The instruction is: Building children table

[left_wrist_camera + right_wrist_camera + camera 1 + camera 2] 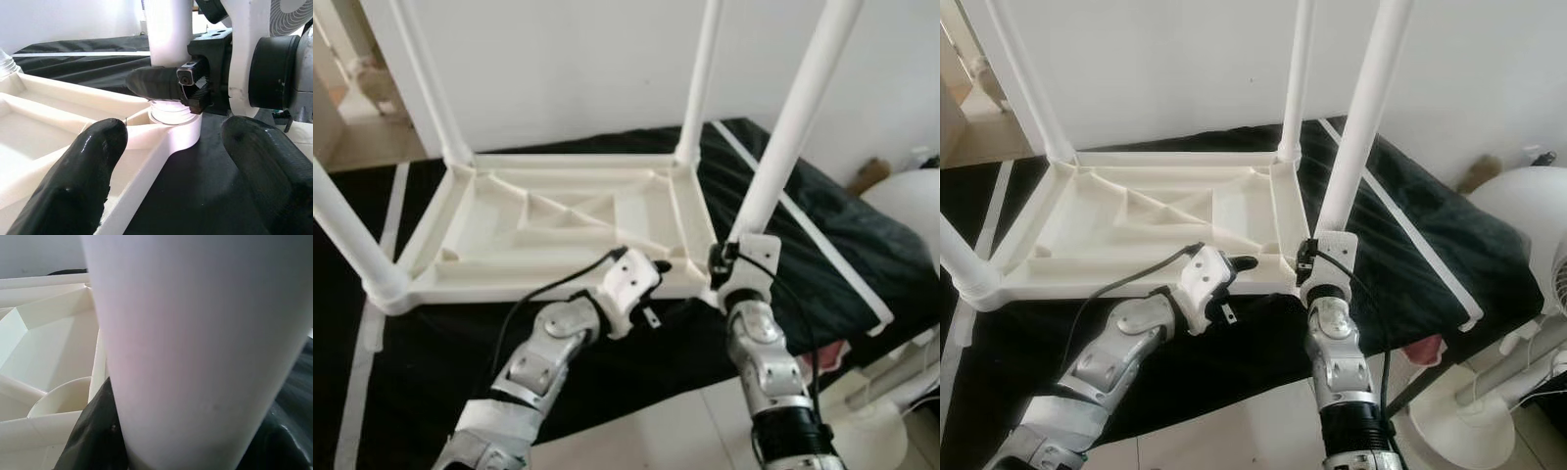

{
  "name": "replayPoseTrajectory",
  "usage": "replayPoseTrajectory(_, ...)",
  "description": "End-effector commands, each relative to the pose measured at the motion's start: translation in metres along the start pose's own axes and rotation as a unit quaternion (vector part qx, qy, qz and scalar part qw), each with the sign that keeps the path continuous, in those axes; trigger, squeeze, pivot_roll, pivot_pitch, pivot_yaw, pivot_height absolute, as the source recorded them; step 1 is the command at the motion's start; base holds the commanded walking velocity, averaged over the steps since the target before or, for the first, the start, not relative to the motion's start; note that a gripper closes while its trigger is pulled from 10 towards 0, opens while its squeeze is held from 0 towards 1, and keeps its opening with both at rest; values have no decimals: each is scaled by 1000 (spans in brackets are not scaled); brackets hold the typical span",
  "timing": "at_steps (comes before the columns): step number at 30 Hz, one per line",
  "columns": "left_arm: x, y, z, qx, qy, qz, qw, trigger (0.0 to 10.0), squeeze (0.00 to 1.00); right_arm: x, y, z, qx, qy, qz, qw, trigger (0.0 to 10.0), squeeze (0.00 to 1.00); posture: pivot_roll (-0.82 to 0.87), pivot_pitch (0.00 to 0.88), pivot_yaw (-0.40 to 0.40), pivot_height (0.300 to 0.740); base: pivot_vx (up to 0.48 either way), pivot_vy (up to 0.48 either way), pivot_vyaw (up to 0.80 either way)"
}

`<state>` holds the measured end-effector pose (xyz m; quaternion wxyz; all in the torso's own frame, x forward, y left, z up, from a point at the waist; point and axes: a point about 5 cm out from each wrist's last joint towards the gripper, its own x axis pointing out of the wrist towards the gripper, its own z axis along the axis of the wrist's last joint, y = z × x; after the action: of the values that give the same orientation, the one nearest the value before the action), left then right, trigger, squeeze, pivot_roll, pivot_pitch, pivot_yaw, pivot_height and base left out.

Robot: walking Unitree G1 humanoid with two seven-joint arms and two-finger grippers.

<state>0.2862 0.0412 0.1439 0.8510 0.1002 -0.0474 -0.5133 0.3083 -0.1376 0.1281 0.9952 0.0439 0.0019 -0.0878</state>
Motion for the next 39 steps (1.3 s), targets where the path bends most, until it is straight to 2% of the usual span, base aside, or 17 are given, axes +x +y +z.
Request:
replayPoseTrajectory(1,-2,0,-1,0,5,16,1000,10000,0,-5,-12,-17,12,45,-38,998,10000,0,-56,0,-2,740,0,0,0)
replayPoseTrajectory(9,-3,0,-1,0,5,13,1000,10000,0,-8,-8,-14,10,39,-37,998,10000,0,-54,0,-3,740,0,0,0)
replayPoseTrajectory(10,-3,-1,-1,0,4,13,1000,10000,0,-8,-9,-13,12,35,-37,999,10000,988,-57,0,-3,740,0,0,0)
replayPoseTrajectory(11,-3,-2,-1,0,4,11,1000,10000,0,-9,-9,-11,14,30,-34,999,10000,1000,-59,0,-2,740,0,0,0)
replayPoseTrajectory(20,-3,-5,-1,2,3,8,1000,10000,0,-10,-14,-3,11,7,-6,1000,10000,1000,-65,0,-3,740,0,0,0)
replayPoseTrajectory(26,-4,-6,0,4,4,3,1000,10000,0,-9,-28,1,-5,-4,66,998,10000,1000,-73,0,1,740,0,0,0)
replayPoseTrajectory(30,-4,-6,0,5,4,1,1000,10000,0,-8,-35,4,-10,-9,82,997,10000,1000,-75,0,2,740,0,0,0)
replayPoseTrajectory(33,-4,-7,1,5,3,-1,1000,10000,0,-5,-42,4,-11,-1,140,990,10000,1000,-75,0,2,740,0,0,0)
replayPoseTrajectory(34,-4,-7,1,5,2,-1,1000,10000,0,-3,-44,5,-24,-5,159,987,10000,0,-74,0,2,740,0,0,0)
replayPoseTrajectory(38,-4,-7,1,5,2,-2,1000,10000,0,-1,-46,7,-43,-10,184,982,10000,0,-73,0,1,740,0,0,0)
replayPoseTrajectory(39,-3,-6,2,6,2,-1,1000,10000,0,1,-45,7,-63,-6,224,973,10000,0,-74,0,1,740,0,0,0)
